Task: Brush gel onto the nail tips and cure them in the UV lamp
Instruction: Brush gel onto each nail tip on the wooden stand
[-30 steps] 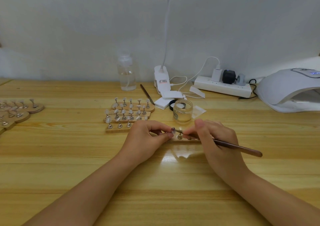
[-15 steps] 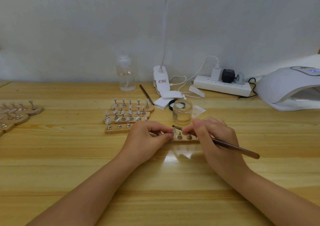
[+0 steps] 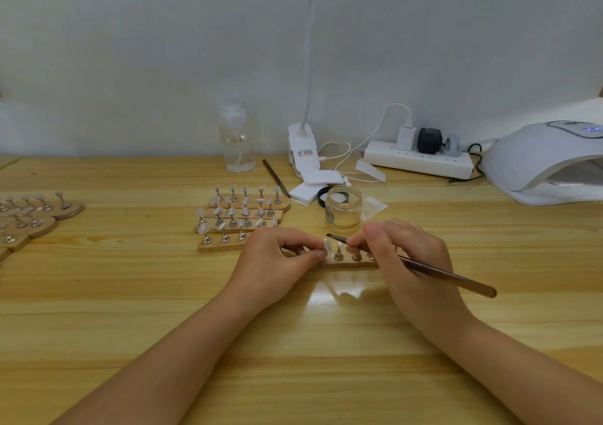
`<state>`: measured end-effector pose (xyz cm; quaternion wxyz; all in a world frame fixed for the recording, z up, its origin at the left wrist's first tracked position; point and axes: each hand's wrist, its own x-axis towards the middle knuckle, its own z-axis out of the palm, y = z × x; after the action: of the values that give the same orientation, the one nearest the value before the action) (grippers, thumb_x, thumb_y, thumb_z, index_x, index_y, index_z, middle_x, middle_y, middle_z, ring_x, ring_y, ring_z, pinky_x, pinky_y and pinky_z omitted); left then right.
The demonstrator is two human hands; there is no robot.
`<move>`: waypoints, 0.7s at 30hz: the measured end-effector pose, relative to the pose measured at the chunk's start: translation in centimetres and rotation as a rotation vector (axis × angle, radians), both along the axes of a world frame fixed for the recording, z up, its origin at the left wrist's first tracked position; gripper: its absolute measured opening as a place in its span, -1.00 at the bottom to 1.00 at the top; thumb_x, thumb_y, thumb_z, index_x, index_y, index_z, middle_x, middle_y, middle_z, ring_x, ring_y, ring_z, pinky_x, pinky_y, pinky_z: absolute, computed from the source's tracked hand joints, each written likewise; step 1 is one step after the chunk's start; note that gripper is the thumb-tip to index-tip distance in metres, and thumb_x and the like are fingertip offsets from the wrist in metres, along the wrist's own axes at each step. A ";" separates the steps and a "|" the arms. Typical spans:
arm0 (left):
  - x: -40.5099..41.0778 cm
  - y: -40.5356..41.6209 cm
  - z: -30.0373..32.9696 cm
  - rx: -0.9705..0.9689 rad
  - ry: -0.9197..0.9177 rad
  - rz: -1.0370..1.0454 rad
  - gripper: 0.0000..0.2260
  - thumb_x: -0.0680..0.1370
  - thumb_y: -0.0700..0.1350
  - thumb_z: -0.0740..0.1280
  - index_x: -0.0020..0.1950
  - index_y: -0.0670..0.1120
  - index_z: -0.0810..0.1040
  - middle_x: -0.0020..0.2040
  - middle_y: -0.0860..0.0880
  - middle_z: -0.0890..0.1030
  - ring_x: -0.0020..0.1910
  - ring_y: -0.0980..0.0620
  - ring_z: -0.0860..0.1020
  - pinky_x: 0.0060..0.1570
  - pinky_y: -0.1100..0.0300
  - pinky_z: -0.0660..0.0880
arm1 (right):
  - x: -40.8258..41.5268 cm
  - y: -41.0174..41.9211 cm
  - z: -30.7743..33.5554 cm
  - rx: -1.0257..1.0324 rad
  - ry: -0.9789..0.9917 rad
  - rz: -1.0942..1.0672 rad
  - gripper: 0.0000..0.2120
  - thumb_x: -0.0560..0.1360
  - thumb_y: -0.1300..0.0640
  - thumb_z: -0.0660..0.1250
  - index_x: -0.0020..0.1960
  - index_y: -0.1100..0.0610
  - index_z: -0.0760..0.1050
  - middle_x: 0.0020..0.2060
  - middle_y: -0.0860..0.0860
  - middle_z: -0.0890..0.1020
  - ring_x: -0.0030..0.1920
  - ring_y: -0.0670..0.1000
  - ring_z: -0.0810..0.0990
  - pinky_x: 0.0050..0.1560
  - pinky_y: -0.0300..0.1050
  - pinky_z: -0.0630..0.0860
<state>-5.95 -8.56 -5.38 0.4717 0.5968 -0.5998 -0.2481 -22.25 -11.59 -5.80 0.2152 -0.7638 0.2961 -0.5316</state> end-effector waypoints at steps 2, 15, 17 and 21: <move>0.0 0.1 0.0 -0.003 0.002 -0.002 -0.80 0.37 -0.24 0.46 -0.27 0.09 0.63 -0.33 0.15 0.61 -0.34 0.27 0.49 -0.32 0.50 0.36 | 0.0 0.0 -0.1 0.017 -0.012 0.017 -0.71 0.48 -0.06 0.13 -0.34 -0.10 0.53 -0.44 -0.13 0.62 -0.29 -0.23 0.57 -0.02 -0.27 0.36; 0.0 0.1 0.0 -0.012 -0.007 -0.010 -0.83 0.38 -0.25 0.46 -0.25 0.05 0.66 -0.39 0.19 0.59 -0.37 0.28 0.48 -0.35 0.50 0.34 | -0.2 -0.1 -0.1 0.112 -0.079 0.053 -0.64 0.49 -0.08 0.11 -0.32 -0.02 0.58 -0.40 -0.09 0.63 -0.29 -0.18 0.59 -0.09 -0.13 0.47; 0.0 0.1 0.0 -0.011 -0.003 -0.013 -0.82 0.38 -0.24 0.46 -0.25 0.05 0.66 -0.38 0.18 0.59 -0.37 0.28 0.47 -0.35 0.50 0.34 | -0.1 -0.1 -0.1 0.119 -0.082 0.062 -0.67 0.50 -0.05 0.18 -0.32 0.02 0.59 -0.43 -0.07 0.63 -0.31 -0.21 0.60 -0.14 -0.37 0.45; 0.0 -0.1 0.0 -0.016 0.016 -0.013 -0.79 0.38 -0.26 0.46 -0.28 0.08 0.64 -0.41 0.22 0.59 -0.38 0.29 0.48 -0.34 0.51 0.35 | -0.1 -0.1 -0.3 0.134 -0.134 0.082 -0.60 0.49 -0.06 0.12 -0.38 0.05 0.59 -0.46 -0.02 0.63 -0.35 -0.25 0.58 -0.16 -0.43 0.42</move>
<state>-5.91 -8.62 -5.41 0.4794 0.5873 -0.6019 -0.2511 -22.36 -11.70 -6.07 0.3066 -0.7221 0.2842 -0.5511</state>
